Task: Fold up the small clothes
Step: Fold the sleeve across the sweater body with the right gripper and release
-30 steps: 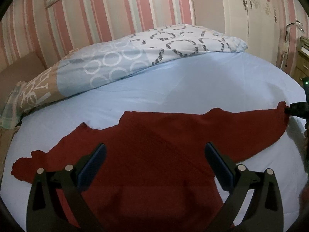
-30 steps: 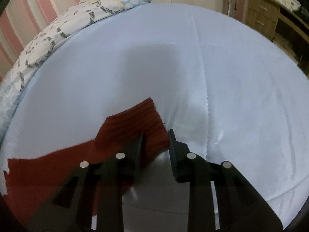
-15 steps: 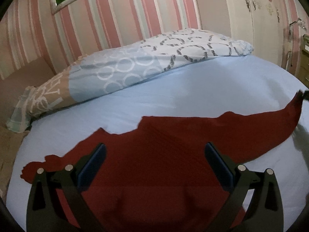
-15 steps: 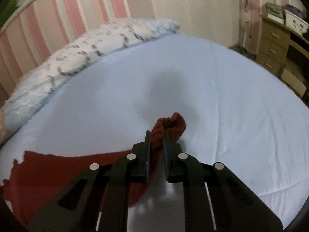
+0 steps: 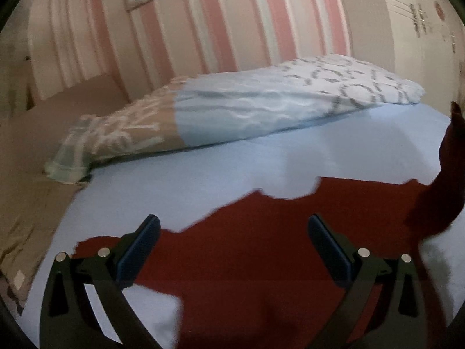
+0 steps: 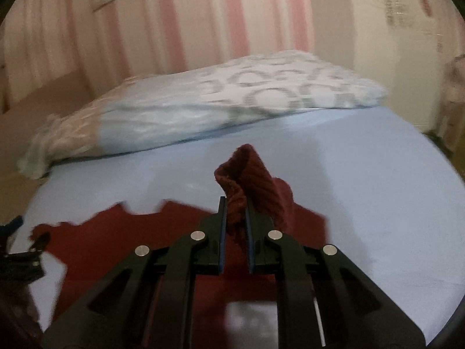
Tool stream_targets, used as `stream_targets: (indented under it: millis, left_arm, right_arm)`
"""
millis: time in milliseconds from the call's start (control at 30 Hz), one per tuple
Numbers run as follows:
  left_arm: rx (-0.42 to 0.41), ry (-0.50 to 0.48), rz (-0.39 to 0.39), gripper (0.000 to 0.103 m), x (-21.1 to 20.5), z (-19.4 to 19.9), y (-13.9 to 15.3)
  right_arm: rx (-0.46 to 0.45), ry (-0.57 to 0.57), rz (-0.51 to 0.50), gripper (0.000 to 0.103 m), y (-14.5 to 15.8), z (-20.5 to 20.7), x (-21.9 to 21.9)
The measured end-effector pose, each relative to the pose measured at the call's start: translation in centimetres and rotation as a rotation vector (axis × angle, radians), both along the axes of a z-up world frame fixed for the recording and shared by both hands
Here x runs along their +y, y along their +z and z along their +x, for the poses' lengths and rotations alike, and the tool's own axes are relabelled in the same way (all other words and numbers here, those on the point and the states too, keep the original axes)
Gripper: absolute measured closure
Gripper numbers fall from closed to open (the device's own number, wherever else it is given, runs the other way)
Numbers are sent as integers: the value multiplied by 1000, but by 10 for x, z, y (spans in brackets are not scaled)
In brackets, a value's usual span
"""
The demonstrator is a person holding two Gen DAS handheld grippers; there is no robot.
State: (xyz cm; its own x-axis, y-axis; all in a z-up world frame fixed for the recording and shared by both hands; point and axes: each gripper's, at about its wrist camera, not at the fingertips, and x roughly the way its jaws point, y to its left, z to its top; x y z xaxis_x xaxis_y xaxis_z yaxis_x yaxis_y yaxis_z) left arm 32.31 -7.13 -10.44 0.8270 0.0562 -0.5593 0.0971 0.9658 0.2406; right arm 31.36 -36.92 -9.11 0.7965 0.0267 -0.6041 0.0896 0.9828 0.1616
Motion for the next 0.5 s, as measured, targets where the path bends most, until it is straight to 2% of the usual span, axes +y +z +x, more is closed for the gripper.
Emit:
stream_targets:
  millis: [100,267,500]
  left_arm:
    - [18,60,7,2,42,4,-1]
    - [45,137,-47,2,109,1,0]
    - [55,222,-29,2,156,-6,-6]
  right_arm:
    - [15,93,47,92,-2,21,61]
    - [76,226,135,92,-24,53,151]
    - [205,414,130,92,-72,77,282]
